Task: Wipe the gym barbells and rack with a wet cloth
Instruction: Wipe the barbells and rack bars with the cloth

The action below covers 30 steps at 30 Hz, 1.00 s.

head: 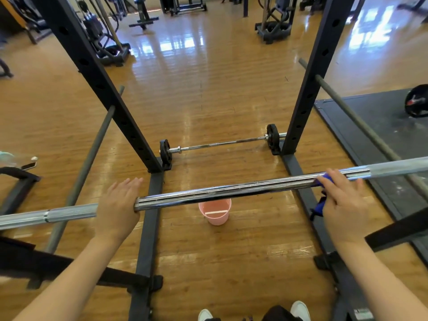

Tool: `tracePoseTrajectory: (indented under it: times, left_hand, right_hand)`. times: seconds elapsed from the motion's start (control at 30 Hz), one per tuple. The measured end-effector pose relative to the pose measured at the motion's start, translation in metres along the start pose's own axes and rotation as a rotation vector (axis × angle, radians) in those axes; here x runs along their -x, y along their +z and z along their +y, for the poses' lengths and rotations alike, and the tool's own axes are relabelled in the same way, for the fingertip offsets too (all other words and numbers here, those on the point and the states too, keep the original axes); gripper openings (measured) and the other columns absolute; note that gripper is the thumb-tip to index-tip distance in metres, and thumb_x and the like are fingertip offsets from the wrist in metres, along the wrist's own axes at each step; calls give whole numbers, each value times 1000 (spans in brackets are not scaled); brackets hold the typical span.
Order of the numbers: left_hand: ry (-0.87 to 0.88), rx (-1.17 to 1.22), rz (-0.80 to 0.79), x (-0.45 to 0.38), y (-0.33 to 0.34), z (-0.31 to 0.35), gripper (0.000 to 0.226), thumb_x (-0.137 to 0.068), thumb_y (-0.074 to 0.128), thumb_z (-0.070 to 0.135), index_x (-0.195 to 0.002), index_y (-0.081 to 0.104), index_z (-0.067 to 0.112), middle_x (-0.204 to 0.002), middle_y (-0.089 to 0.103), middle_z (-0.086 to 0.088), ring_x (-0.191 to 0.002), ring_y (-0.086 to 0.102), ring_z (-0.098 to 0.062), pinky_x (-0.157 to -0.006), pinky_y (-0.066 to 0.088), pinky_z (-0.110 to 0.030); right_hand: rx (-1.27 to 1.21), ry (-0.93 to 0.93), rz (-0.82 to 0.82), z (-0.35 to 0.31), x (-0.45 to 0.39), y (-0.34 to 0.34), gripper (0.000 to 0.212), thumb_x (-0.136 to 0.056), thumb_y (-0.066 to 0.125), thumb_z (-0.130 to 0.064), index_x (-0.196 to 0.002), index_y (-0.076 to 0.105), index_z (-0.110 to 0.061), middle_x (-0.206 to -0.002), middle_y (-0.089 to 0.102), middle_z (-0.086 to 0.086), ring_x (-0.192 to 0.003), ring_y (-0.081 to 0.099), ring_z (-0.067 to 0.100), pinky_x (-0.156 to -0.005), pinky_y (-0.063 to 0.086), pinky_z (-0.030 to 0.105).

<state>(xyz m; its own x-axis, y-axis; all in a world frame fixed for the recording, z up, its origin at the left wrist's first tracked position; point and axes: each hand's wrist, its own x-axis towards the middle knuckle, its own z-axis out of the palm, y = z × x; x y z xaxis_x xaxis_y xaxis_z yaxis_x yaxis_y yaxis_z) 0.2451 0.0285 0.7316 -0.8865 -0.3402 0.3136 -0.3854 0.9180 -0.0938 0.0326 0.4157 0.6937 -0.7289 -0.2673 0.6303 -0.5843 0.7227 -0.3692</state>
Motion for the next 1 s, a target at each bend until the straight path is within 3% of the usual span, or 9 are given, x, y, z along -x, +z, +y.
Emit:
tracePoseTrajectory:
  times: [0.1, 0.2, 0.33, 0.4, 0.5, 0.67, 0.73, 0.8, 1.0]
  left_hand:
    - [-19, -12, 96, 4, 8, 0, 39, -82, 47, 0, -120, 57, -6, -117, 62, -24, -111, 58, -40, -101, 36, -51]
    - [-25, -40, 27, 5, 11, 0, 39, -85, 34, 9, -107, 63, -5, -115, 63, -24, -112, 58, -42, -101, 35, -53]
    - [-36, -79, -91, -3, 1, 0, 26, -71, 62, -7, -96, 70, -4, -102, 68, -24, -103, 62, -44, -94, 41, -59]
    - [-60, -86, -190, -5, -4, 1, 40, -62, 73, -12, -100, 71, 0, -101, 70, -21, -103, 63, -43, -95, 42, -58]
    - [-97, -79, -289, -7, -12, 3, 42, -82, 62, 1, -121, 64, 17, -117, 67, -8, -121, 53, -31, -106, 35, -43]
    - [-75, -64, -501, -23, -23, -3, 47, -88, 49, 11, -122, 56, 42, -106, 65, 10, -95, 61, -15, -77, 53, -30]
    - [-69, -77, -548, -24, -19, -5, 57, -88, 50, 9, -135, 44, 41, -138, 51, 7, -122, 51, -17, -95, 47, -31]
    - [-57, -118, -523, -21, -14, -3, 67, -89, 53, 7, -146, 29, 34, -154, 26, 7, -142, 24, -16, -112, 29, -34]
    - [-52, -155, -499, -20, -18, -1, 73, -89, 54, 7, -150, 18, 26, -157, 17, 3, -145, 13, -13, -116, 12, -31]
  right_hand:
    - [-4, 89, -1, -16, -4, 0, 42, -92, 35, -17, -107, 68, 3, -119, 63, 20, -114, 57, 36, -106, 32, 56]
    - [-58, 43, -26, -44, -5, 11, 30, -89, 45, -5, -107, 69, 1, -119, 63, 19, -115, 57, 35, -107, 31, 48]
    - [-137, -168, -79, -80, 5, 28, 33, -79, 53, 9, -105, 70, -1, -116, 65, 17, -113, 58, 30, -105, 34, 49]
    - [-124, -238, -134, -82, 5, 24, 38, -76, 56, 14, -107, 70, -2, -117, 65, 17, -114, 58, 31, -108, 30, 47]
    - [-86, -154, -177, -68, -2, 12, 47, -67, 65, 23, -107, 69, -2, -118, 64, 17, -114, 58, 34, -105, 28, 54]
    - [-71, 73, -193, -77, -21, 16, 28, -81, 59, 15, -101, 71, 2, -112, 66, 19, -107, 61, 36, -107, 28, 58]
    - [-83, 27, -210, -93, -26, 24, 25, -78, 60, 16, -96, 72, 3, -107, 68, 20, -103, 62, 37, -105, 30, 60]
    - [-87, -69, -219, -108, -22, 29, 30, -72, 63, 19, -95, 72, 2, -103, 69, 18, -98, 64, 36, -103, 30, 58]
    - [-77, -130, -215, -88, -4, 13, 43, -67, 64, 26, -102, 71, 1, -111, 67, 18, -104, 63, 36, -101, 35, 56]
